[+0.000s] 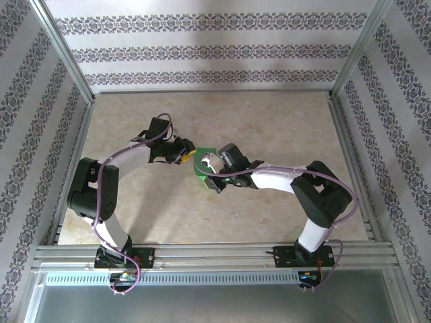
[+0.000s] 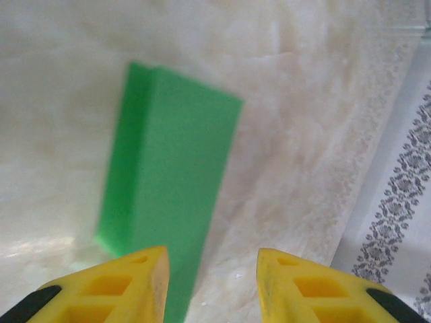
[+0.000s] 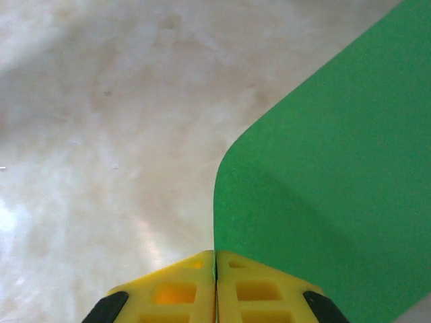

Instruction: Fold a paper plane with a square sheet of paper (pick it up from the middle)

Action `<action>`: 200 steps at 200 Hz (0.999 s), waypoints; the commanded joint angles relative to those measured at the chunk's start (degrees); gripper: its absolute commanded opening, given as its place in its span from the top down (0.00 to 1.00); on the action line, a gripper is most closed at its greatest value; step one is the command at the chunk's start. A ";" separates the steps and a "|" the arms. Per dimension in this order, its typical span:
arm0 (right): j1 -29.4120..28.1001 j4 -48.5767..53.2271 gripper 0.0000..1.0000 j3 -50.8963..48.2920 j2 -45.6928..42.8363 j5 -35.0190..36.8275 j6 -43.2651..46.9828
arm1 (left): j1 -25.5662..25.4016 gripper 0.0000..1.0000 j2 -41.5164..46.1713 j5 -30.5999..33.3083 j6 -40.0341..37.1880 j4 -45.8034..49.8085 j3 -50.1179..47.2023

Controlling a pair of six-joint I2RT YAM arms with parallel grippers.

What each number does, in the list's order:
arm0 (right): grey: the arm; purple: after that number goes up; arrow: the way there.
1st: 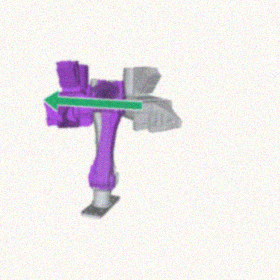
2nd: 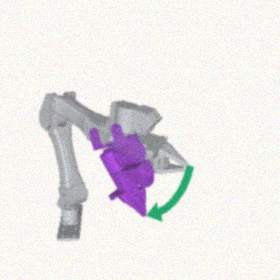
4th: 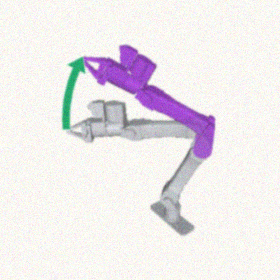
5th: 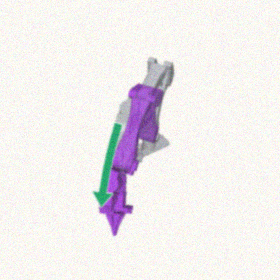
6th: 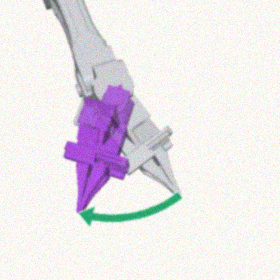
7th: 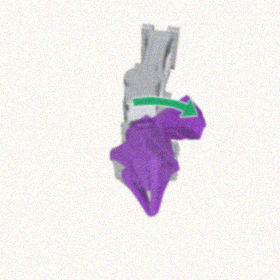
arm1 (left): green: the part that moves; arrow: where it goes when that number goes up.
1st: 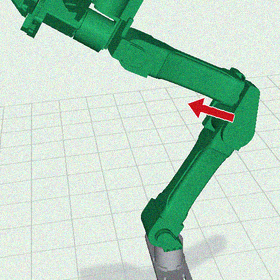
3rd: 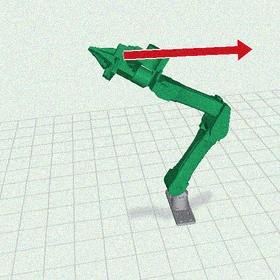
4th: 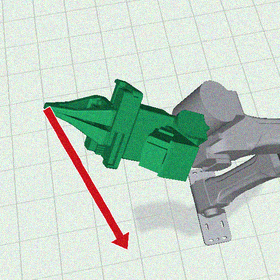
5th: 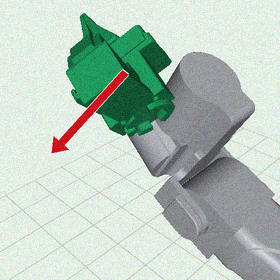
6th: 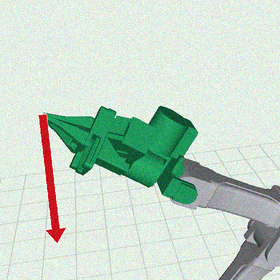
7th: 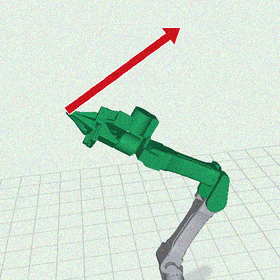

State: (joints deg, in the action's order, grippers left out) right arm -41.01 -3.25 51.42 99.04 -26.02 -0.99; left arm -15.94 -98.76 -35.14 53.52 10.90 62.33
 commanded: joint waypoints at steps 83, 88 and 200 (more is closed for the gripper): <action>0.51 -1.34 0.89 -0.88 1.05 -13.27 -6.89 | -5.67 0.79 -15.06 4.37 -14.70 17.99 13.49; 0.63 -1.30 0.88 -0.88 1.14 -13.06 -7.04 | -5.83 0.80 -15.39 4.96 -15.04 18.44 13.75; 2.27 4.01 0.87 3.82 5.80 -4.41 -12.69 | -6.92 0.90 -20.85 8.75 -18.96 23.73 16.32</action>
State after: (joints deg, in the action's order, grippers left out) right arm -39.46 -0.82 53.17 103.88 -33.45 -11.70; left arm -21.82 -117.16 -28.62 36.58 30.98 78.26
